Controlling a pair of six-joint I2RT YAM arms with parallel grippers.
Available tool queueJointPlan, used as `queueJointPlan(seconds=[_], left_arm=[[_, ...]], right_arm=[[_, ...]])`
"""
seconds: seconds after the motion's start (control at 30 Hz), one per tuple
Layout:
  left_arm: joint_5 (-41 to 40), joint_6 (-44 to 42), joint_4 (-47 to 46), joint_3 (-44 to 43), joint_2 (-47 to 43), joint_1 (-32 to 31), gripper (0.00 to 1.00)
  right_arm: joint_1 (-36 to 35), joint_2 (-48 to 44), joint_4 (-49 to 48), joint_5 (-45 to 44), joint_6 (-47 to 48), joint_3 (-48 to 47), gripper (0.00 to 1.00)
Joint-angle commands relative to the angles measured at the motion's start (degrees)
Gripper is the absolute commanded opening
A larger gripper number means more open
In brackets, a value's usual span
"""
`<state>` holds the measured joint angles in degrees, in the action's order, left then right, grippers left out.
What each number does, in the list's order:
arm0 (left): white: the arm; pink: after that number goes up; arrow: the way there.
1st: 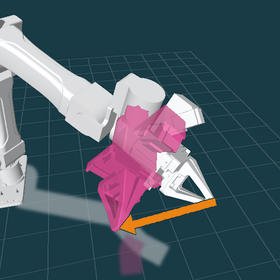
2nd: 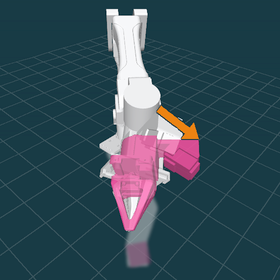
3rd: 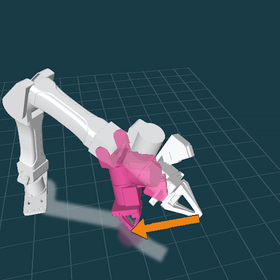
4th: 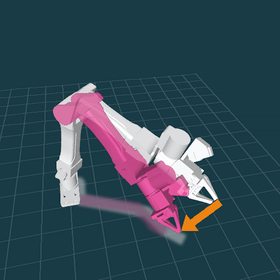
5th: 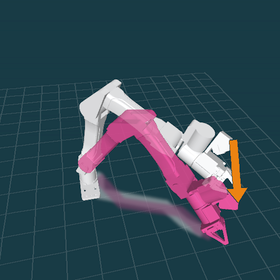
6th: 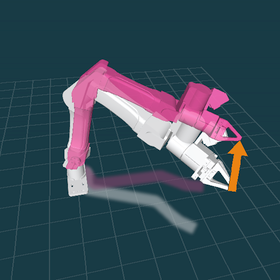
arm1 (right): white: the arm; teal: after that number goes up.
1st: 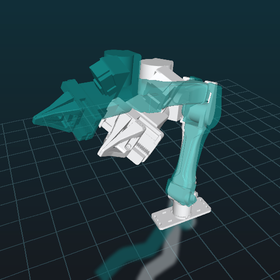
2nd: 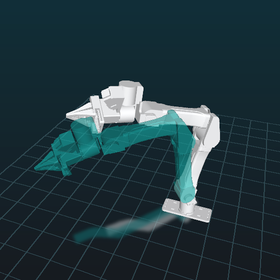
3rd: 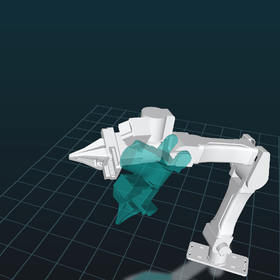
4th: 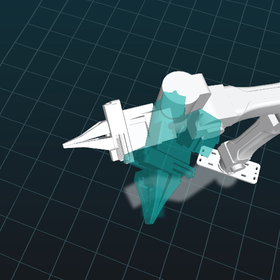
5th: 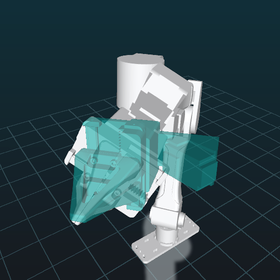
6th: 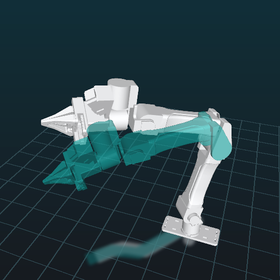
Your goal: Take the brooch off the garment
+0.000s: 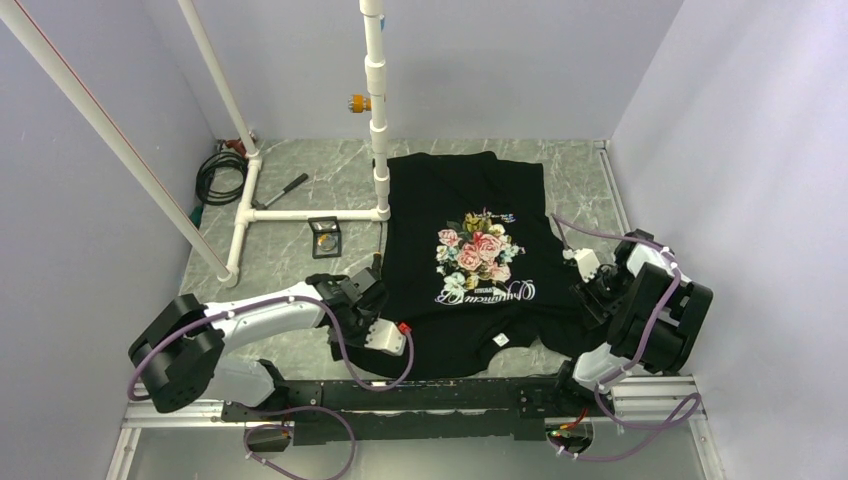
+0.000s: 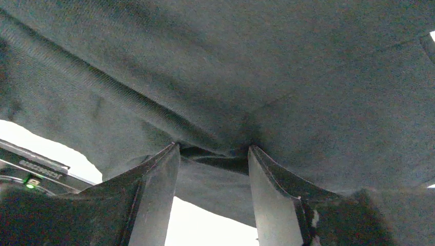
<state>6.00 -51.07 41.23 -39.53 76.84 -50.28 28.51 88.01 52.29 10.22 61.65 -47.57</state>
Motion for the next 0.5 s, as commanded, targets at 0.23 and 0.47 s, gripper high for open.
queueJointPlan(seconds=[0.23,0.47], left_arm=[[-5.8,-3.8,13.4,1.2,1.2,1.2,0.13],[-3.4,-4.7,12.9,-5.6,-2.6,4.5,0.98]], right_arm=[[0.7,0.1,3.0,-7.3,6.0,-0.5,0.55],[-0.5,4.0,13.5,11.3,-0.1,-22.5,0.67]])
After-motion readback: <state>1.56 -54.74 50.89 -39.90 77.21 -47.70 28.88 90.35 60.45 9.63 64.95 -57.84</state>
